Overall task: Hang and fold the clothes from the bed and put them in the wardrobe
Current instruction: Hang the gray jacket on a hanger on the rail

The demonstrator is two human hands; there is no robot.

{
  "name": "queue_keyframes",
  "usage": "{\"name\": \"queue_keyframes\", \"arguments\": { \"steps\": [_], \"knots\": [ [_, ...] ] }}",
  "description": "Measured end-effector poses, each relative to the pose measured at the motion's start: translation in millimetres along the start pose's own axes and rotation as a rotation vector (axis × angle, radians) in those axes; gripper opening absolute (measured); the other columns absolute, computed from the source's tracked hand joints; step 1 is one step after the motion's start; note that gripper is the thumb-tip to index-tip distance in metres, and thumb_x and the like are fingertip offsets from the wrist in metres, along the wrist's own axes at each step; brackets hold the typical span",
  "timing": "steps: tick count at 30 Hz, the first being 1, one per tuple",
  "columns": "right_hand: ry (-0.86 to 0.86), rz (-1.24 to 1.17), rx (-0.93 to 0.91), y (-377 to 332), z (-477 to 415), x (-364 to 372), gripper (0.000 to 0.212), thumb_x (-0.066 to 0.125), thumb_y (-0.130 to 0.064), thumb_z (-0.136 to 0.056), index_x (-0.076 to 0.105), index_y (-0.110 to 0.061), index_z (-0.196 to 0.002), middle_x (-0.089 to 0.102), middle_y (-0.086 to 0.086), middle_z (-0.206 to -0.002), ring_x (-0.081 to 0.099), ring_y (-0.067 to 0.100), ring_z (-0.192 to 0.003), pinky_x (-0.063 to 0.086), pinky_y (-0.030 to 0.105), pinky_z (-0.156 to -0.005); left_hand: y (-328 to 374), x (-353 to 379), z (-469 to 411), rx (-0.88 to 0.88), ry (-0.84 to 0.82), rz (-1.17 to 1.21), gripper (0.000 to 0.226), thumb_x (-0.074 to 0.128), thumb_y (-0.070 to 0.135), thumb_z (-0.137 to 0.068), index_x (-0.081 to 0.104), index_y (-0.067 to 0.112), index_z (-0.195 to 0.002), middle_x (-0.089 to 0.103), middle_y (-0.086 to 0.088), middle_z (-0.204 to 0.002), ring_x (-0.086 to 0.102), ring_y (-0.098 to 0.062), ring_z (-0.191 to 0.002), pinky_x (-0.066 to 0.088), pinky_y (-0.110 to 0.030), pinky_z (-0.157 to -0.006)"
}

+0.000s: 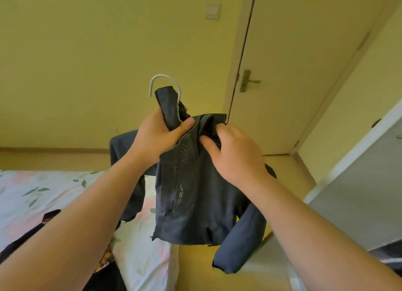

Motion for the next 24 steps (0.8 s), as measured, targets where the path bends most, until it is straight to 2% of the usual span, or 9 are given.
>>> {"name": "queue_keyframes", "arguments": {
  "steps": [2, 5, 8, 11, 15, 19, 21, 22, 24],
  "knots": [
    [0.0, 0.008, 0.016, 7, 16, 0, 0.036, 0.045, -0.051, -0.102, 0.055, -0.019, -0.089, 0.052, -0.008, -0.077, 0.052, 0.018, -0.062, 0.046, 0.037, -0.05, 5, 19, -2, 0.04, -0.08, -0.001, 0.021, 0.076, 0.04, -0.088, 0.057, 0.044, -0.098, 0.064, 0.04, -0.087, 0.061, 0.018, -0.087, 0.041, 0.002, -0.069],
    [0.06, 0.024, 0.081, 20, 44, -10, 0.034, 0.048, -0.048, -0.101, 0.041, -0.024, -0.078, 0.044, -0.01, -0.066, 0.044, 0.019, -0.051, 0.035, 0.032, -0.043, 16, 47, 2, 0.13, -0.193, -0.016, 0.017, 0.072, 0.048, -0.089, 0.057, 0.045, -0.098, 0.066, 0.032, -0.091, 0.063, 0.011, -0.089, 0.045, -0.003, -0.07],
    [0.091, 0.023, 0.153, 34, 73, -21, 0.032, 0.048, -0.046, -0.1, 0.038, -0.027, -0.076, 0.044, -0.01, -0.063, 0.043, 0.019, -0.052, 0.034, 0.033, -0.044, 26, 77, 15, 0.203, -0.302, -0.051, 0.031, 0.062, 0.062, -0.087, 0.062, 0.034, -0.099, 0.07, 0.009, -0.084, 0.066, -0.004, -0.081, 0.054, -0.026, -0.069],
    [0.098, 0.042, 0.252, 46, 106, -36, 0.035, 0.046, -0.049, -0.1, 0.034, -0.028, -0.075, 0.039, -0.013, -0.062, 0.042, 0.017, -0.053, 0.032, 0.031, -0.047, 41, 106, 31, 0.248, -0.394, -0.093, 0.042, 0.06, 0.063, -0.089, 0.063, 0.021, -0.09, 0.065, 0.002, -0.067, 0.063, -0.01, -0.068, 0.049, -0.037, -0.059],
    [0.078, 0.085, 0.371, 60, 148, -61, 0.037, 0.042, -0.053, -0.099, 0.034, -0.029, -0.072, 0.041, -0.012, -0.061, 0.041, 0.01, -0.052, 0.031, 0.028, -0.047, 68, 139, 55, 0.307, -0.484, -0.062, 0.022, 0.066, 0.054, -0.092, 0.059, 0.035, -0.083, 0.064, 0.02, -0.068, 0.061, 0.001, -0.068, 0.039, -0.016, -0.056],
    [0.054, 0.084, 0.462, 71, 196, -96, 0.038, 0.04, -0.056, -0.098, 0.043, -0.026, -0.076, 0.049, -0.009, -0.066, 0.05, 0.012, -0.059, 0.047, 0.039, -0.055, 100, 170, 92, 0.34, -0.559, -0.015, 0.028, 0.067, 0.053, -0.091, 0.066, 0.026, -0.097, 0.069, 0.008, -0.075, 0.065, -0.007, -0.073, 0.054, -0.039, -0.067],
    [0.057, 0.072, 0.516, 75, 226, -118, 0.038, 0.037, -0.059, -0.097, 0.044, -0.027, -0.076, 0.049, -0.011, -0.067, 0.05, 0.009, -0.06, 0.049, 0.038, -0.057, 121, 186, 116, 0.375, -0.593, -0.004, 0.032, 0.066, 0.055, -0.09, 0.065, 0.023, -0.094, 0.068, 0.006, -0.073, 0.065, -0.01, -0.07, 0.054, -0.042, -0.065],
    [0.061, 0.078, 0.539, 77, 242, -129, 0.039, 0.037, -0.06, -0.097, 0.046, -0.027, -0.078, 0.05, -0.011, -0.067, 0.051, 0.009, -0.061, 0.05, 0.038, -0.058, 132, 196, 129, 0.394, -0.621, -0.008, 0.032, 0.066, 0.054, -0.091, 0.064, 0.022, -0.09, 0.066, 0.006, -0.069, 0.063, -0.009, -0.066, 0.052, -0.04, -0.061],
    [0.063, 0.115, 0.586, 80, 276, -151, 0.043, 0.036, -0.06, -0.097, 0.051, -0.023, -0.082, 0.054, -0.009, -0.071, 0.054, 0.012, -0.063, 0.051, 0.043, -0.06, 153, 217, 156, 0.434, -0.676, -0.014, 0.033, 0.066, 0.053, -0.092, 0.054, 0.026, -0.076, 0.059, 0.013, -0.06, 0.057, -0.007, -0.057, 0.038, -0.021, -0.049]
  ]
}}
Point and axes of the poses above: each hand's wrist, its own z-axis away from the middle knuckle, its own x-axis out of the palm, y = z × x, the point moved 8 cm from there along -z, towards the middle knuckle
